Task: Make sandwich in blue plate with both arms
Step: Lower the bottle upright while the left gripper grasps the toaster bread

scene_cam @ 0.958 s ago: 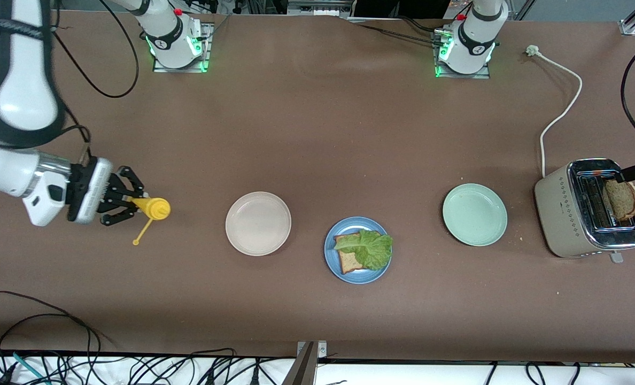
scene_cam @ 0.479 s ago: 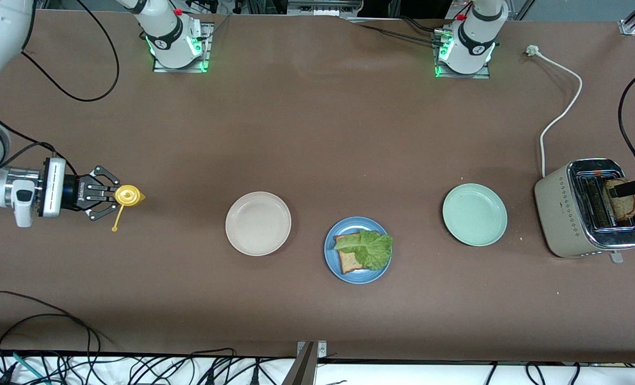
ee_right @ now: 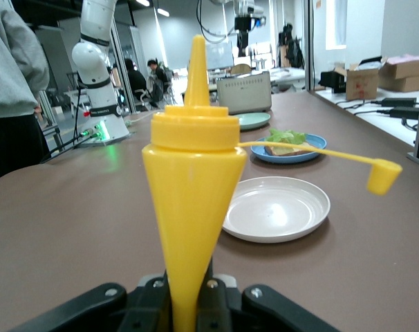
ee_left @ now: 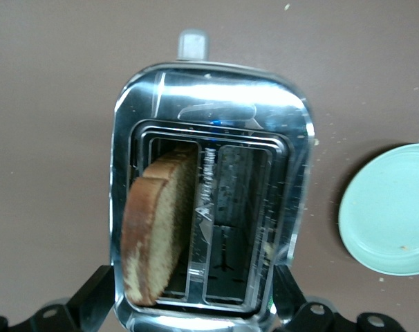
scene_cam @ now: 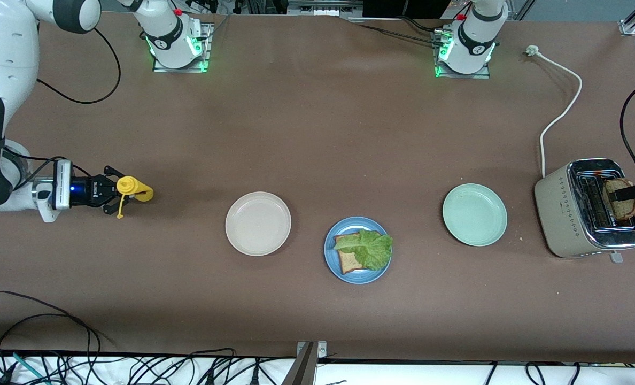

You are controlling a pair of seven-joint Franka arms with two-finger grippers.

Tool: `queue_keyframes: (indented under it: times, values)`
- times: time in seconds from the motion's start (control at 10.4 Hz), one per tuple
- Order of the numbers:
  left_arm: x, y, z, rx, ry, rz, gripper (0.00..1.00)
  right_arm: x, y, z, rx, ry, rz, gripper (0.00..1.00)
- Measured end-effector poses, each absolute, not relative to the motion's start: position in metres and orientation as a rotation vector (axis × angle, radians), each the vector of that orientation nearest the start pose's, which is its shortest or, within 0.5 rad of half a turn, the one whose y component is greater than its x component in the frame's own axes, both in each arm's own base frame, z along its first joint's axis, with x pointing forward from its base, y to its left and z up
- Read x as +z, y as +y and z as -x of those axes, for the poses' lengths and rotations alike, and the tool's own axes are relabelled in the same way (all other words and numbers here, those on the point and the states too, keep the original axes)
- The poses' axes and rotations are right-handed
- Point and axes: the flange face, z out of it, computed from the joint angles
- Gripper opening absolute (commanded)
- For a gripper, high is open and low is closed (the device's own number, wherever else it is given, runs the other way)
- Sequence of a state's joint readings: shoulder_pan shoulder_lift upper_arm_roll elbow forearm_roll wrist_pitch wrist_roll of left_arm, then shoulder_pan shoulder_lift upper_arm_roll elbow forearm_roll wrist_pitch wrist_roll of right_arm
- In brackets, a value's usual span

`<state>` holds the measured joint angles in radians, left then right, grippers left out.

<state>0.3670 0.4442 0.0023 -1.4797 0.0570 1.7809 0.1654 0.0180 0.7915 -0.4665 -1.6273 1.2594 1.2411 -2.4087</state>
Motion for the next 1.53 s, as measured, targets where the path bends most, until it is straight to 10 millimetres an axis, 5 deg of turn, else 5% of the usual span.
queue_keyframes:
  times: [0.19,0.38,0.77,0.86,1.05,1.25,1.34,1.53]
  values:
    - [0.39,0.264,-0.62,0.253,-0.283,3.11,1.0,0.172,-0.108,-0.598,-0.932,-1.323,1.322,0.0]
    - [0.388,0.266,-0.619,0.258,-0.276,3.113,0.88,0.145,-0.093,-0.595,-0.949,-1.302,1.283,0.0]
    - [0.381,0.269,-0.617,0.279,-0.284,3.115,0.88,0.106,-0.093,-0.585,-0.972,-1.261,1.287,0.0]
    - [0.377,0.272,-0.615,0.287,-0.291,3.115,0.82,0.102,-0.095,-0.583,-0.972,-1.257,1.289,0.0]
    - [0.374,0.275,-0.614,0.294,-0.297,3.116,0.5,0.095,-0.096,-0.58,-0.967,-1.25,1.292,0.0]
    - [0.373,0.275,-0.614,0.295,-0.283,3.119,0.0,0.093,-0.096,-0.579,-0.965,-1.248,1.293,0.11]
    - [0.373,0.275,-0.614,0.296,-0.267,3.121,0.0,0.093,-0.097,-0.579,-0.965,-1.249,1.293,0.24]
    - [0.373,0.275,-0.614,0.296,-0.256,3.123,0.0,0.092,-0.097,-0.579,-0.964,-1.247,1.295,0.36]
